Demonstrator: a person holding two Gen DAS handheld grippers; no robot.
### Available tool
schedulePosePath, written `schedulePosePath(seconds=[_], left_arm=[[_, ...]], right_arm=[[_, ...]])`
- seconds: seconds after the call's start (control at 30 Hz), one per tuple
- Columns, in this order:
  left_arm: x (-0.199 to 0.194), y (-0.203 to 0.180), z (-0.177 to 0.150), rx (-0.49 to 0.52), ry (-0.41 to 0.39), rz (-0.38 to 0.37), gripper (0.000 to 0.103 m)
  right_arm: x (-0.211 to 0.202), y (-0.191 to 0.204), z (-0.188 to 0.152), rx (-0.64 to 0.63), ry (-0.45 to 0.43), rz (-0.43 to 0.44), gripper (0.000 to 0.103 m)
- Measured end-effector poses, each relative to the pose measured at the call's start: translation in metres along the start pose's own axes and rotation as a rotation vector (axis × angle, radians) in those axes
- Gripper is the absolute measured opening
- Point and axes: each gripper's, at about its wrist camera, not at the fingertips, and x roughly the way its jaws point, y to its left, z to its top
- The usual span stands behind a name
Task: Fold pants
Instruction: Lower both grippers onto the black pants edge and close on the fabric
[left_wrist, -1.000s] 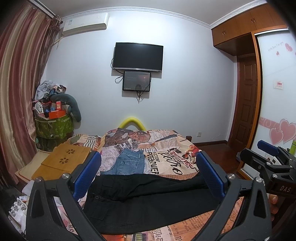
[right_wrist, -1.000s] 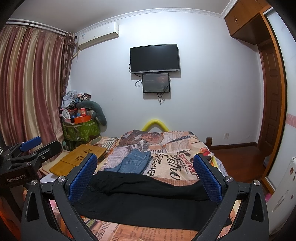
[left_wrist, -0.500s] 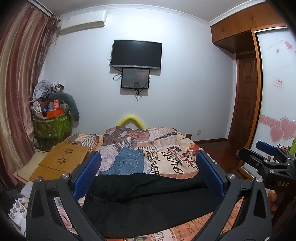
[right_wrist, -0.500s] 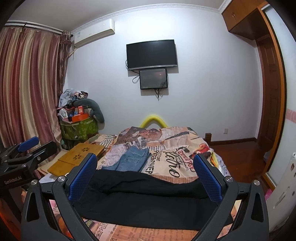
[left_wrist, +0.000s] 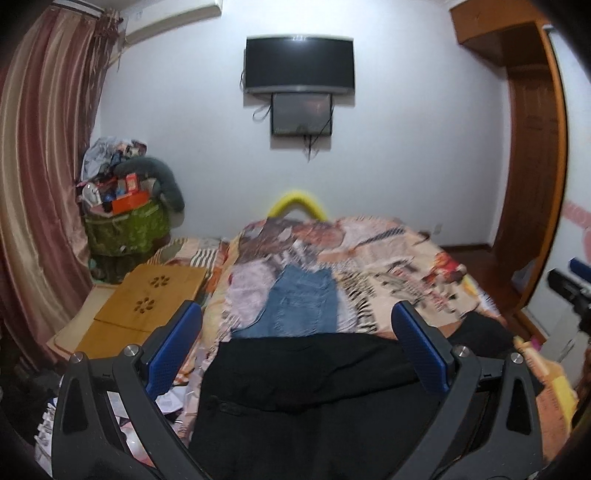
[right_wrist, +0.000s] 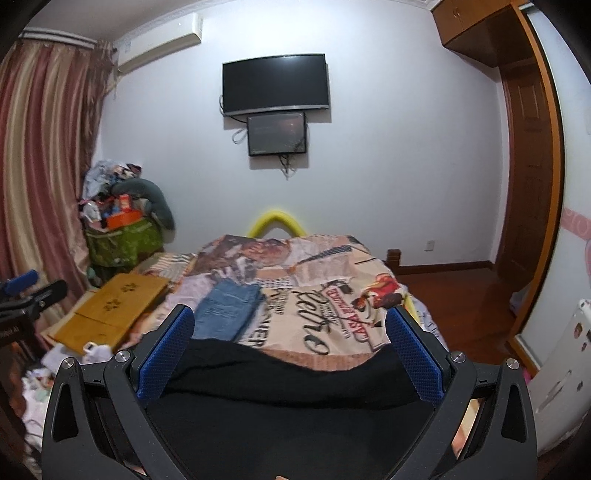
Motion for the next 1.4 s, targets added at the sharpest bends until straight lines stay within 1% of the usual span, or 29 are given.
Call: schedulePosePath(seconds=[0.1, 0.17, 0.27, 0.37, 0.4, 0.47, 0.6, 0.73, 0.77, 0.83, 0.87, 0.93, 1.0, 1.1, 1.17, 1.23, 1.3, 1.33, 1.4], left_arm=[[0.036, 0.014, 0.001, -0.006, 0.058, 0.017, 0.103], [0.065, 0.026, 0.001, -0.018, 0.099, 0.043, 0.103], [0.102, 0.043, -0.002, -0.048, 0.138, 0.082, 0.103], [0.141, 0.057, -0.007, -0.059, 0.187, 0.107, 0.103], [0.157, 0.063, -0.01, -0.059, 0.218, 0.119, 0.103], [0.182, 0.073, -0.015, -0.061, 0.271, 0.115, 0.103], [0.232, 0.086, -0.033, -0.056, 0.4, 0.1, 0.103], [0.27, 0.098, -0.054, -0.066, 0.493, 0.114, 0.103], [0.278, 0.101, -0.058, -0.072, 0.512, 0.114, 0.102], [0.294, 0.109, -0.068, -0.092, 0.563, 0.107, 0.093], [0.302, 0.111, -0.072, -0.103, 0.586, 0.099, 0.09], [0.32, 0.115, -0.083, -0.136, 0.661, 0.046, 0.085], [0.335, 0.115, -0.092, -0.148, 0.716, 0.005, 0.084], [0.349, 0.111, -0.102, -0.12, 0.751, 0.023, 0.084], [0.358, 0.111, -0.108, -0.114, 0.775, 0.036, 0.083], [0.368, 0.113, -0.113, -0.125, 0.802, 0.041, 0.078], [0.376, 0.117, -0.119, -0.153, 0.817, 0.035, 0.073], [0.378, 0.119, -0.12, -0.166, 0.821, 0.032, 0.072], [0.382, 0.12, -0.123, -0.182, 0.818, 0.035, 0.07]], right_arm=[[0.019, -0.007, -0.005, -0.026, 0.011, 0.024, 0.103], [0.033, -0.011, -0.006, -0.042, 0.037, 0.026, 0.103], [0.059, -0.017, -0.009, -0.073, 0.089, 0.045, 0.103], [0.086, -0.022, -0.013, -0.088, 0.16, 0.056, 0.103], [0.097, -0.024, -0.016, -0.096, 0.189, 0.064, 0.103], [0.113, -0.027, -0.02, -0.102, 0.231, 0.079, 0.103], [0.153, -0.03, -0.032, -0.116, 0.352, 0.115, 0.103], [0.188, -0.027, -0.043, -0.145, 0.445, 0.159, 0.102], [0.196, -0.024, -0.046, -0.155, 0.464, 0.172, 0.102], [0.215, -0.019, -0.05, -0.167, 0.503, 0.204, 0.102], [0.221, -0.018, -0.053, -0.171, 0.521, 0.218, 0.102], [0.236, -0.014, -0.058, -0.176, 0.555, 0.259, 0.102], [0.249, -0.01, -0.062, -0.166, 0.588, 0.311, 0.102], [0.268, -0.005, -0.067, -0.159, 0.637, 0.352, 0.102], [0.281, -0.001, -0.072, -0.164, 0.669, 0.364, 0.101], [0.297, 0.004, -0.08, -0.173, 0.724, 0.386, 0.095], [0.306, 0.009, -0.087, -0.18, 0.769, 0.405, 0.086], [0.313, 0.012, -0.093, -0.19, 0.803, 0.413, 0.084], [0.32, 0.017, -0.101, -0.213, 0.835, 0.423, 0.082]])
